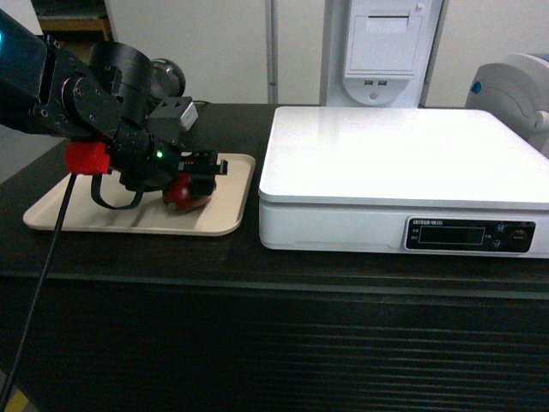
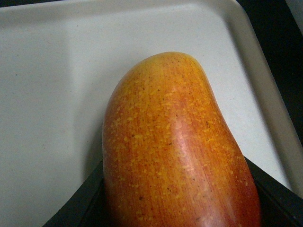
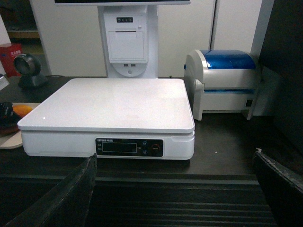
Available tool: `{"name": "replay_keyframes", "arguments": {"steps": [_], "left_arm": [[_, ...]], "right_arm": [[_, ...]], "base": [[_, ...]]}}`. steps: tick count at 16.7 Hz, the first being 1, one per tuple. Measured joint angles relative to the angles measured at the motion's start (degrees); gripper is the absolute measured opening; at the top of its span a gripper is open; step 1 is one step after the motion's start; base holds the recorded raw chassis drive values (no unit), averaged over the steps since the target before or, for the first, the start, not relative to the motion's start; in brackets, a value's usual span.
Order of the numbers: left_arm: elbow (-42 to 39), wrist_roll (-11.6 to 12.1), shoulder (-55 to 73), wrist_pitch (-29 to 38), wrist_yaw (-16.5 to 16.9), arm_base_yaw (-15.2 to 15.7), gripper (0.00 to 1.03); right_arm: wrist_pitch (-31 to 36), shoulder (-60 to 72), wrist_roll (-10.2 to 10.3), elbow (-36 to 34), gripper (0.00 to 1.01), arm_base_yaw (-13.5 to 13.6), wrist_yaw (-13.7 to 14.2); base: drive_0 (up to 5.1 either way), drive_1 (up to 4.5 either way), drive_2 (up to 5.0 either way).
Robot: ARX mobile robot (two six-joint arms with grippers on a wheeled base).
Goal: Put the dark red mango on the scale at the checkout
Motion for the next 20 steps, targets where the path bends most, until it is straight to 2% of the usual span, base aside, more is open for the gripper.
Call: {"name": "replay_keyframes", "arguments": {"steps": [5, 7, 10, 13, 17, 20], "left_arm": [[-2.40, 1.09, -6.08, 1.55, 0.22, -0.68, 0.62], [-2.89, 1.05, -10.47, 2.60, 1.36, -1.99, 0.62], [-2.84, 0.35, -15.10, 3.67, 3.21, -6.25, 0.62], [0.77, -0.81, -15.08, 0.98, 5.07, -11.52, 0.62], [10.51, -2.14, -10.91, -3.17, 5.62, -17.92, 0.62], [17.22, -3.39, -4.00, -7.98, 4.07, -22.38, 0.62]], "right_arm": [[0.00, 0.00, 0.00, 0.00, 0.98, 0.00, 0.00], [0.00, 0.00, 0.00, 0.00, 0.98, 0.00, -0.02], [0.02, 0.00, 0.00, 0.00, 0.98, 0.00, 0.00], [0.00, 0.00, 0.00, 0.00, 0.98, 0.00, 0.00], [0.00, 0.00, 0.00, 0.00, 0.98, 0.00, -0.02], [0.02, 0.00, 0.00, 0.00, 0.98, 0.00, 0.00]], "base": [[0.0, 0.00, 0.0], [0.0, 0.00, 0.0], [0.0, 0.00, 0.0], [0.0, 0.00, 0.0], [0.0, 0.00, 0.0], [0.0, 0.00, 0.0]]}}
